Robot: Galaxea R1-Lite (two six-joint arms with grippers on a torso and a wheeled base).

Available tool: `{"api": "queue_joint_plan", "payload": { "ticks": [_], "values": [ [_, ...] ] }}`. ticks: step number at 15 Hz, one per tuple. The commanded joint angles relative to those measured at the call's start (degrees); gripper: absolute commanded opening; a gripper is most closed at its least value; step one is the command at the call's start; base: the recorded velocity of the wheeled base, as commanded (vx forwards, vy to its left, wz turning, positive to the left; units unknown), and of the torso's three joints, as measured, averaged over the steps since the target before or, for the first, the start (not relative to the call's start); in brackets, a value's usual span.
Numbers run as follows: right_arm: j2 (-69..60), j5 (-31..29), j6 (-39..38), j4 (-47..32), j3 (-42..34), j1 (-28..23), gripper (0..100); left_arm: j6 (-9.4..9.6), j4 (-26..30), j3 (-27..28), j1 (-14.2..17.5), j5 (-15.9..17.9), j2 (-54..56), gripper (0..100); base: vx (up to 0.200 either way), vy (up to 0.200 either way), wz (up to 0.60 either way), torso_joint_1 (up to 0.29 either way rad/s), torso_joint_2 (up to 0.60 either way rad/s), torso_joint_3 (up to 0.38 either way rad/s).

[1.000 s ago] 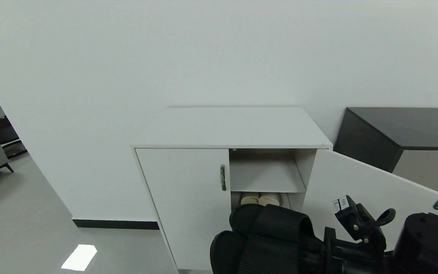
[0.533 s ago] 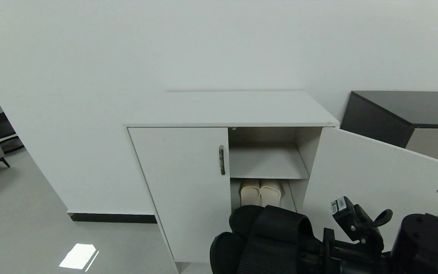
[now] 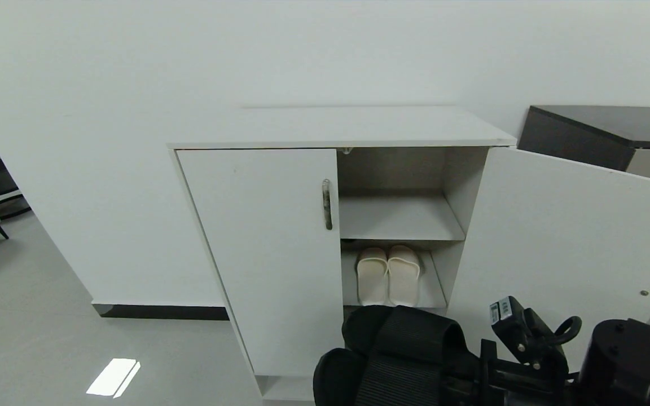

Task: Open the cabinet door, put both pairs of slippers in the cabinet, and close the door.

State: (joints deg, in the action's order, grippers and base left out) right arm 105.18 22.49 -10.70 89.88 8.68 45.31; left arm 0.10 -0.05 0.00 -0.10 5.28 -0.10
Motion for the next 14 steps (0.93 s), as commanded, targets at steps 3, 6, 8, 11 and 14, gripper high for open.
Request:
{"api": "queue_joint_plan", "payload": {
  "ticks": [3, 6, 8, 11, 14],
  "values": [
    [0.29, -2.1, 2.18, 0.12, -0.24, 0.83, 0, -0.01, -0.04, 0.0, 0.01, -0.01, -0.08, 0, 0.0, 0.0, 0.0, -0.046, 0.12, 0.077],
    [-1.91, -33.92, -0.72, -36.8, 23.05, 3.38, 0, -0.01, -0.04, 0.0, 0.01, -0.01, -0.08, 0, 0.0, 0.0, 0.0, 0.0, 0.0, 0.0],
    [-3.32, -42.44, -9.6, -56.83, 35.71, 5.84, 0, -0.01, -0.04, 0.0, 0.01, -0.01, -0.08, 0, 0.0, 0.0, 0.0, 0.0, 0.0, 0.0],
    [1.96, -58.53, -16.81, -68.96, 48.8, 6.72, 0, 0.08, -0.04, 0.0, 0.01, -0.01, -0.08, 0, 0.0, 0.0, 0.0, 0.0, 0.0, 0.0],
    [5.56, -65.82, -16.28, -68.7, 52.93, 7.25, 0, 0.08, -0.04, 0.0, 0.01, -0.01, -0.08, 0, 0.0, 0.0, 0.0, 0.0, 0.0, 0.0]
  ]
}}
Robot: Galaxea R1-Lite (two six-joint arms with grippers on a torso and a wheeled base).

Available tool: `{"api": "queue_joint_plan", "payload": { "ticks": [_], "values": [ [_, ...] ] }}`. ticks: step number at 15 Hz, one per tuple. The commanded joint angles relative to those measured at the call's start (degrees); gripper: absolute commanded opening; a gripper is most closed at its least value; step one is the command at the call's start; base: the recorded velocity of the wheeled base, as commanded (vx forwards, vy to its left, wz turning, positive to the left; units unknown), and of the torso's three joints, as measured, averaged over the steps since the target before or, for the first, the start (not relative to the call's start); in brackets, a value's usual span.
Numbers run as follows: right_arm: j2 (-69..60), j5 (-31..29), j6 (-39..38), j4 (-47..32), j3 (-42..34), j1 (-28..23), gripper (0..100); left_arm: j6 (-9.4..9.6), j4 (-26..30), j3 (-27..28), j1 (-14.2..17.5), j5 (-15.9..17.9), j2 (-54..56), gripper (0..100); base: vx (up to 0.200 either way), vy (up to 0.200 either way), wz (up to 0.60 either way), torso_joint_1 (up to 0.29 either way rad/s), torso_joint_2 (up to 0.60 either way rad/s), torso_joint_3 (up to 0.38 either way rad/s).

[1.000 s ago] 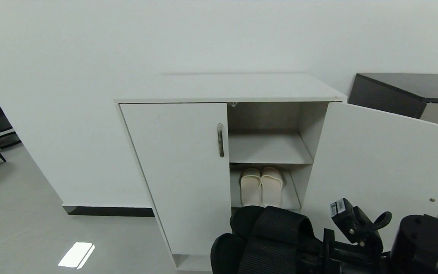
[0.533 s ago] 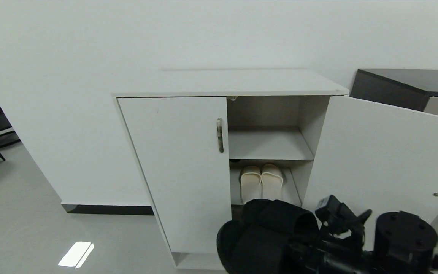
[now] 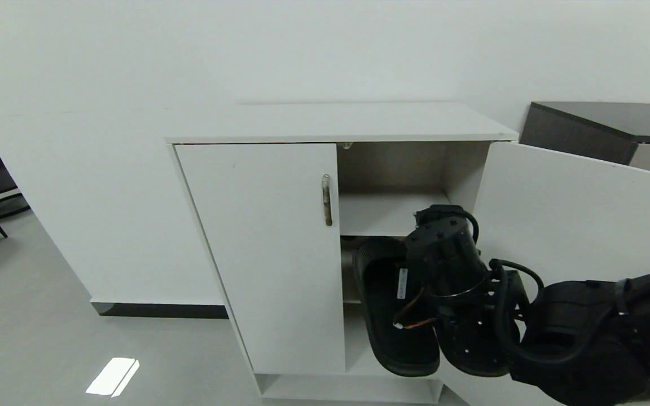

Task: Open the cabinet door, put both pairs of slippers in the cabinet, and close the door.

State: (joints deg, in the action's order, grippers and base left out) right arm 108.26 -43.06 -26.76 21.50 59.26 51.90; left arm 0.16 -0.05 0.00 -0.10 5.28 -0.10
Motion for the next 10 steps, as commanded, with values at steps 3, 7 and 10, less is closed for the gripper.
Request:
{"api": "queue_joint_plan", "payload": {
  "ticks": [3, 7, 10],
  "values": [
    [4.94, -1.15, 3.99, 6.01, 1.65, 0.49, 0, 0.02, -0.04, 0.0, 0.01, -0.01, -0.08, 0, 0.0, 0.0, 0.0, 0.0, 0.0, 0.0],
    [8.72, -2.82, 6.28, 11.63, 2.18, -3.03, 0, 0.11, 0.05, 0.0, 0.01, 0.08, -0.08, 0, 0.05, 0.0, 0.0, -0.001, 0.0, 0.001],
    [8.54, -2.73, 6.37, 11.81, 2.79, -5.49, 0, 0.11, 0.05, 0.0, 0.01, 0.08, -0.08, 0, 0.2, 0.0, 0.0, -0.002, 0.0, 0.005]
  ]
}}
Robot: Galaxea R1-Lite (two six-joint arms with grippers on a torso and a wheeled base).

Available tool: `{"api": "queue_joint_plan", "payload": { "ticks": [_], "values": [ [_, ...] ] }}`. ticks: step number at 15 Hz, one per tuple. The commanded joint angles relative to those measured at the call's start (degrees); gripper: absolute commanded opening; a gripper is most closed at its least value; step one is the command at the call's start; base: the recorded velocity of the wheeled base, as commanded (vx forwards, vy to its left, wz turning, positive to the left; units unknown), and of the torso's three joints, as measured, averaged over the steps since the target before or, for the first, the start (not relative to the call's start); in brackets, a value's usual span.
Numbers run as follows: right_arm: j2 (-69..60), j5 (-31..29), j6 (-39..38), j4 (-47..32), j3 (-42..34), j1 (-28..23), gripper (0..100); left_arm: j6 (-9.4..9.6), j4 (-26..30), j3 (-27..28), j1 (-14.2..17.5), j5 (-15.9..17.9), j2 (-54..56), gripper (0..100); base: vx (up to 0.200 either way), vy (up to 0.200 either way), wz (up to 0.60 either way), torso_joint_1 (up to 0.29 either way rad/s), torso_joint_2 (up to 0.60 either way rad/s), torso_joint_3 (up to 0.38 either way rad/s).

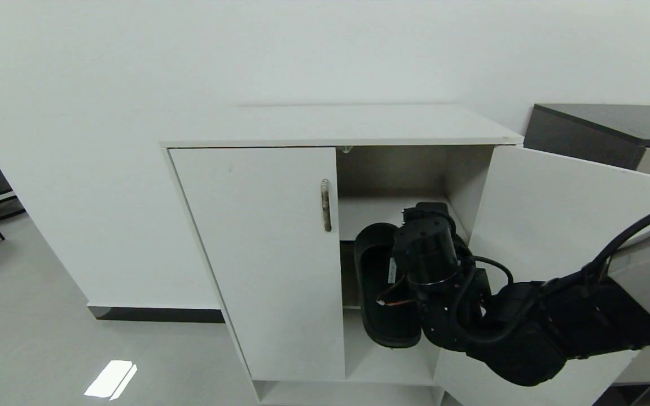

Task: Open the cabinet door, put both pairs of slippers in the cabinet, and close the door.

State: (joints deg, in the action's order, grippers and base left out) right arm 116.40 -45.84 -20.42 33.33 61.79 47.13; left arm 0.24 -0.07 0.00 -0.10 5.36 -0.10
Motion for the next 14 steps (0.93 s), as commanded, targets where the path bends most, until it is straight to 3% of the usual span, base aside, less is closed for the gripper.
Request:
{"api": "queue_joint_plan", "payload": {
  "ticks": [1, 10, 14],
  "values": [
    [0.59, 0.13, 0.03, -0.02, 0.61, -0.72, 0, 0.02, 0.07, 0.0, 0.01, 0.0, -0.08, 0, 0.2, 0.0, 0.0, 0.002, 0.0, -0.002],
    [4.89, 2.77, 2.14, 2.09, 5.27, -3.18, 0, 0.02, 0.07, 0.0, 0.01, 0.0, -0.08, 0, 0.2, 0.0, 0.0, 0.002, 0.01, 0.003],
    [7.09, 2.95, 4.6, 2.97, 8.08, -5.12, 0, 0.02, -0.01, 0.0, 0.01, 0.0, -0.08, 0, 0.0, 0.0, 0.0, 0.0, 0.0, 0.0]
  ]
}}
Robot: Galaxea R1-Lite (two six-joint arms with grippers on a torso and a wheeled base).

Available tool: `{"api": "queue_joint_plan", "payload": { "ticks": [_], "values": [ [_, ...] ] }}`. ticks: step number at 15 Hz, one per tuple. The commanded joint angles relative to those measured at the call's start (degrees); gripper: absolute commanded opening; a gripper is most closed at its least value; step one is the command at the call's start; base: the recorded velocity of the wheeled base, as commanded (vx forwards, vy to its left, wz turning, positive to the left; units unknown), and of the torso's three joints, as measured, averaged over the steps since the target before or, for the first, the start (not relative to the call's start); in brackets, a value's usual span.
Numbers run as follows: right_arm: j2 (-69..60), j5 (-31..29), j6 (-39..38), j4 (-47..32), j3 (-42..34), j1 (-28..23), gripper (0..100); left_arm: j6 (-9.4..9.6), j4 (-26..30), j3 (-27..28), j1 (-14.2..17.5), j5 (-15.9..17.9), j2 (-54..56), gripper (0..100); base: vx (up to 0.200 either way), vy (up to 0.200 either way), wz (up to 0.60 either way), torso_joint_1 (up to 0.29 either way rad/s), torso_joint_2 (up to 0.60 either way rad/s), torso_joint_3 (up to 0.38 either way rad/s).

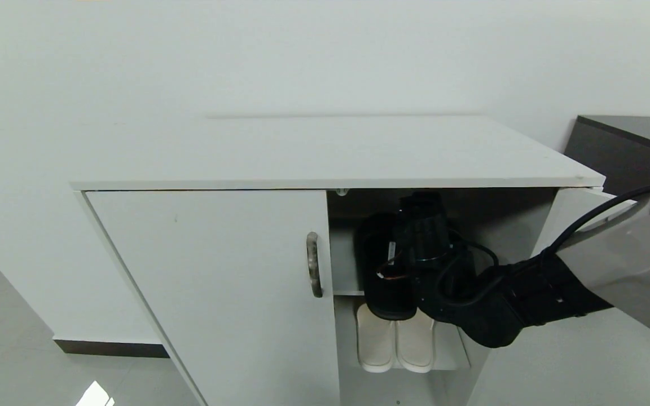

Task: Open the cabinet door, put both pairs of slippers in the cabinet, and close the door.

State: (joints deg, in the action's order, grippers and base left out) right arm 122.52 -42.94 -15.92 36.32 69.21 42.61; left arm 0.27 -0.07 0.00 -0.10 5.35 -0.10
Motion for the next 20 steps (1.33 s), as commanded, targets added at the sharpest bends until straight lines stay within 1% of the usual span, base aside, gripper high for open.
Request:
{"api": "queue_joint_plan", "payload": {
  "ticks": [1, 6, 9, 11, 12, 16, 20],
  "values": [
    [1.94, 0.22, 0.45, -0.02, 1.63, -1.03, 0, 0.0, -0.01, 0.0, 0.01, 0.01, -0.08, 0, 0.0, 0.0, 0.0, 0.0, 0.0, 0.0],
    [3.87, 2.33, 1.07, 0.42, 3.22, -2.53, 0, 0.0, -0.01, 0.0, 0.01, 0.01, -0.08, 0, 0.0, 0.0, 0.0, 0.0, 0.0, 0.0],
    [4.22, 4.0, 1.68, 0.42, 3.48, -2.7, 0, 0.0, -0.01, 0.0, 0.01, -0.08, -0.08, 0, 0.0, 0.0, 0.0, 0.0, 0.0, 0.0],
    [4.75, 4.09, 1.68, 0.33, 3.66, -2.7, 0, 0.0, -0.01, 0.0, 0.01, 0.01, -0.08, 0, 0.0, 0.0, 0.0, 0.0, 0.0, 0.0],
    [4.93, 4.09, 1.68, 0.33, 3.92, -2.7, 100, 0.0, -0.01, 0.0, 0.01, 0.01, -0.08, 0, 0.0, 0.0, 0.0, 0.0, 0.0, 0.0],
    [3.96, 3.91, 1.59, 0.6, 2.6, -2.53, 100, 0.0, -0.01, 0.0, 0.01, 0.01, -0.08, 0, 0.0, 0.0, 0.0, 0.0, 0.0, 0.0],
    [-2.46, 5.05, 1.77, 3.5, -4.43, -0.24, 100, 0.0, -0.01, 0.0, 0.01, 0.01, -0.08, 0, 0.0, 0.0, 0.0, 0.0, 0.0, 0.0]
  ]
}}
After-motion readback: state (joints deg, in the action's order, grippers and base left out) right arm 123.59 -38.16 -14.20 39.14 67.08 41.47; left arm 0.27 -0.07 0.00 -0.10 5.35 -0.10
